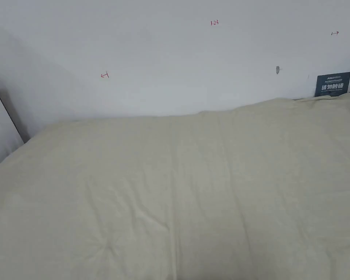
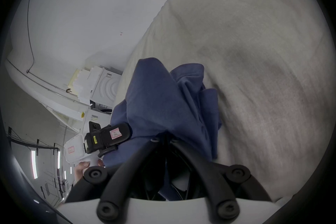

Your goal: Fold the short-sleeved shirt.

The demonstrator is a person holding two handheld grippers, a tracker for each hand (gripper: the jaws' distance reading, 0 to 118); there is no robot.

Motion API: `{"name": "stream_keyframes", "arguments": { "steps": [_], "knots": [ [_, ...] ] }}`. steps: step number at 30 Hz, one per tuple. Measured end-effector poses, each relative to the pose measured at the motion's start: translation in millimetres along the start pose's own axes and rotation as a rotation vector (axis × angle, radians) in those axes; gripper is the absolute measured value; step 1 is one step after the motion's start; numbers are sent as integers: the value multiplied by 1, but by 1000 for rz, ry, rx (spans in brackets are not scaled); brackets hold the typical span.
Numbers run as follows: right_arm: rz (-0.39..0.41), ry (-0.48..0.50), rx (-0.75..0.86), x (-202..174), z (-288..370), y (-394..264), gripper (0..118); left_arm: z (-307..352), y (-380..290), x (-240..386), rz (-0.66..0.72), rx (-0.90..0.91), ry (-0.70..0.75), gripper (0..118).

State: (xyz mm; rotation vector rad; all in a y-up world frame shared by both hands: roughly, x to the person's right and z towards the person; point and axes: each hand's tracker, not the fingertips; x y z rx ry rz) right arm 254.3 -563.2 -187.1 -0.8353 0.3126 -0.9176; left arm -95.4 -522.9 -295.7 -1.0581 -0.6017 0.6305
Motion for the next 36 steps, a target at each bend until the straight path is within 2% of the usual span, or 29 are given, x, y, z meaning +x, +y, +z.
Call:
{"name": "stream_keyframes", "arguments": {
  "steps": [3,4,9,12,17,19,22,25,26,27,28,29,30,31,32,34,35,36],
  "knots": [
    [103,-71,42,-22,18,-2,2,9,0,-2,24,18,-31,35],
    [131,-83,44,-27,25,-4,2,16,0,-4,26,37,-85,34],
    [102,-73,18,-31,67,-27,2,85,23,-39,74,113,-135,32],
    [100,-122,15,-30,82,-39,2,157,51,-74,76,227,-92,32],
    [-42,-162,-3,-20,81,-50,2,256,118,-141,61,313,73,32],
    [-53,-204,-14,-23,73,-51,1,286,144,-172,61,342,138,32],
    [-55,-224,-20,-31,60,-47,1,310,178,-235,151,258,154,32],
    [-67,-232,-11,-43,49,-40,1,309,191,-269,148,249,306,32],
    [-66,-226,-15,-45,46,-37,1,306,192,-281,164,243,319,35],
    [-62,-225,-16,-50,43,-35,1,302,192,-291,186,246,364,43],
    [-54,-229,-19,-54,40,-33,1,295,186,-292,203,252,436,62],
    [-32,-228,-27,-58,39,-29,1,296,181,-299,207,250,488,75],
    [-8,-229,-23,-63,39,-27,1,301,176,-306,216,242,494,83],
    [23,-232,-15,-68,39,-25,1,318,168,-309,213,277,397,82],
    [52,-231,-9,-71,39,-23,1,332,164,-316,236,317,390,83],
    [128,-227,2,-80,39,-17,1,357,149,-309,336,334,547,86],
    [167,-236,2,-85,38,-15,1,367,139,-303,325,330,649,86],
    [232,-237,3,-92,37,-13,1,378,124,-272,257,352,683,85]
  ]
}}
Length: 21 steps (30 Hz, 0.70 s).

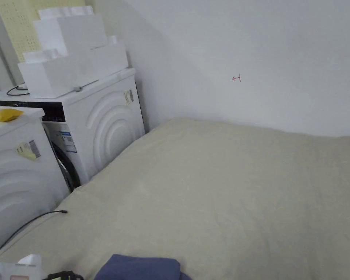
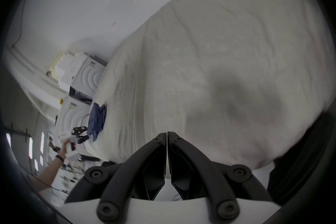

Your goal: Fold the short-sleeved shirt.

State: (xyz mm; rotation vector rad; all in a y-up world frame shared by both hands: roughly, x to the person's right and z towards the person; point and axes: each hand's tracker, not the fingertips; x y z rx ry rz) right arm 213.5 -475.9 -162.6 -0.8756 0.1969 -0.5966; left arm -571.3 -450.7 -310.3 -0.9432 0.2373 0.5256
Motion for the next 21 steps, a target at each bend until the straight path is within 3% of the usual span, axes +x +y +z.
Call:
{"name": "stream_keyframes", "arguments": {
  "steps": [3,7,9,10,12,14,16,18,19,21],
  "knots": [
    [146,21,27,-17,4,9,1,56,-35,19,-31,114,-58,80],
    [213,88,95,-40,20,21,2,124,-107,95,14,284,-233,71],
    [256,103,132,-48,29,26,2,132,-128,119,-92,277,-237,63],
    [287,115,149,-53,35,30,2,142,-150,147,-171,367,-235,56],
    [329,98,193,-61,47,34,2,151,-177,195,-309,373,-284,45],
    [336,104,235,-63,57,38,2,156,-211,241,-345,463,-316,17],
    [336,109,256,-64,65,42,2,150,-229,292,-463,319,-407,13],
    [374,71,293,-69,75,47,2,157,-250,328,-483,405,-476,10],
    [406,46,317,-72,81,49,1,159,-250,346,-529,352,-538,9],
    [460,-4,356,-77,89,53,2,162,-254,371,-512,411,-504,8]
  ]
}}
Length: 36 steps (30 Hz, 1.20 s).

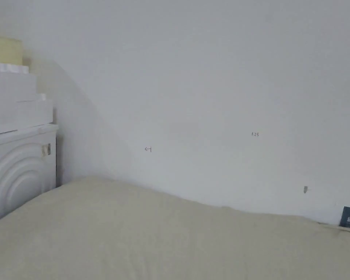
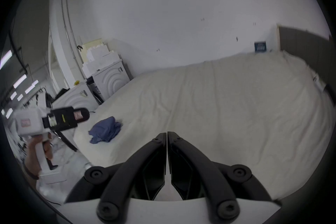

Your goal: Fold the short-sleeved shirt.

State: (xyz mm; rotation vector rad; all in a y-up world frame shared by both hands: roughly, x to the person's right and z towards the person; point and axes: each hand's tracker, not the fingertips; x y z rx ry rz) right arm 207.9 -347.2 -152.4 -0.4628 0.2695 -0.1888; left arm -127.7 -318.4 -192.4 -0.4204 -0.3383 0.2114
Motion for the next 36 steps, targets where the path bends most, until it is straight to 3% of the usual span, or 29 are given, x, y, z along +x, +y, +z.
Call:
{"name": "stream_keyframes", "arguments": {
  "steps": [4,8,30,36],
  "knots": [
    [60,-157,59,-2,9,7,2,0,9,38,-72,85,105,8],
    [42,-233,97,-2,14,5,2,-3,4,48,-156,64,98,8],
    [53,-198,66,-9,19,3,2,13,-7,40,-196,33,138,8],
    [52,-188,60,-11,17,2,8,12,-9,39,-193,18,142,12]
  ]
}}
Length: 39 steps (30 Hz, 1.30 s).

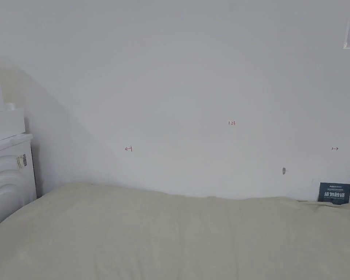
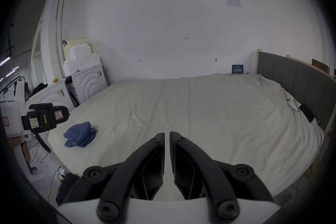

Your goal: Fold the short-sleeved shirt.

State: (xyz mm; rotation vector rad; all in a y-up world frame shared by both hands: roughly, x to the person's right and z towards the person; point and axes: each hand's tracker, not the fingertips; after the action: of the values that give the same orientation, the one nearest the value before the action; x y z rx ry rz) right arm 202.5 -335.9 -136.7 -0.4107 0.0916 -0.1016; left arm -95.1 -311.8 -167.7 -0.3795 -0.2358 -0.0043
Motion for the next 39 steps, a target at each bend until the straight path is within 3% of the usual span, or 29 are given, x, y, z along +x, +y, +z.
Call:
{"name": "stream_keyframes", "arguments": {
  "steps": [2,4,8,9,10,11,15,20,39],
  "knots": [
    [7,-5,0,-1,-1,1,34,1,0,0,-3,-2,12,26],
    [14,-15,-1,-2,-2,2,57,1,-1,-1,-2,-2,19,51],
    [16,-13,1,-4,-2,4,67,3,-3,-3,37,12,23,74],
    [16,-11,5,-4,-1,4,76,3,-3,-4,49,10,22,88],
    [12,-5,11,-5,-2,3,90,1,-2,-4,63,-5,18,112],
    [10,-2,13,-5,-2,3,100,0,-1,-5,66,-9,13,118],
    [59,-88,65,-11,2,-1,105,4,1,-1,63,27,-3,118],
    [84,-95,65,-12,4,0,105,2,0,6,32,36,10,118],
    [-15,-41,38,-8,2,5,105,0,-4,3,50,-2,8,118]
  ]
}}
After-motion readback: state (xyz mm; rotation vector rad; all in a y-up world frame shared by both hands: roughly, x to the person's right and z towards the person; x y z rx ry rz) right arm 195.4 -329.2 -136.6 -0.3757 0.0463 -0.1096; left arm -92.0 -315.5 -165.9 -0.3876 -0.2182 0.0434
